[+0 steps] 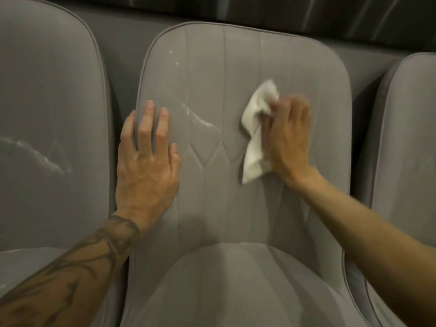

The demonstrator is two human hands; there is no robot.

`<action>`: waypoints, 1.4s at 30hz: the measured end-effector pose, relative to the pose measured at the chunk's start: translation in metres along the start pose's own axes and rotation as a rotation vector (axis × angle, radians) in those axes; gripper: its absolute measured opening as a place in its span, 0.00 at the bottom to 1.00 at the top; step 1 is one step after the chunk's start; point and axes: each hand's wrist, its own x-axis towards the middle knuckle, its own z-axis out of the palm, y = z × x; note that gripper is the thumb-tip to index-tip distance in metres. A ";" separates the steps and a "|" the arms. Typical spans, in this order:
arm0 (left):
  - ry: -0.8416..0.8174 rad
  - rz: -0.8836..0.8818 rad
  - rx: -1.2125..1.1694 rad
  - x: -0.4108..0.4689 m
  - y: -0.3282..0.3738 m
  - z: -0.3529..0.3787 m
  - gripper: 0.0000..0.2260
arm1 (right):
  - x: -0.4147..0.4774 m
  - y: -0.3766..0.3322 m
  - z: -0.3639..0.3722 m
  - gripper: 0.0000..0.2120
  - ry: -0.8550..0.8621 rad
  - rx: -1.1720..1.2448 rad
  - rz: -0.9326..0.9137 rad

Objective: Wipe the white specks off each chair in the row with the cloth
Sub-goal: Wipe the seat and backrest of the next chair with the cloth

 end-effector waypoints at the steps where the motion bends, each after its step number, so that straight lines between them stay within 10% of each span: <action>1: -0.002 0.000 0.003 0.000 0.000 0.000 0.26 | 0.025 -0.001 0.003 0.10 0.042 0.007 0.097; 9: -0.017 -0.013 -0.028 0.000 0.001 0.000 0.26 | -0.028 -0.006 -0.001 0.11 -0.193 0.042 -0.215; 15: -0.010 -0.017 -0.018 0.001 0.000 0.001 0.26 | 0.081 -0.021 0.014 0.12 0.032 0.024 0.101; 21: -0.014 -0.012 -0.024 0.000 0.000 0.001 0.25 | 0.007 -0.021 0.005 0.09 -0.143 0.088 -0.164; 28: -0.004 -0.020 -0.026 0.000 0.001 0.001 0.26 | 0.095 -0.031 0.021 0.12 0.090 0.042 0.105; 34: -0.007 -0.023 -0.026 0.000 0.001 0.000 0.26 | 0.002 -0.027 0.005 0.10 -0.165 0.068 -0.253; 42: 0.002 -0.016 -0.012 0.000 0.000 0.000 0.25 | 0.073 -0.037 0.023 0.13 0.080 0.018 0.075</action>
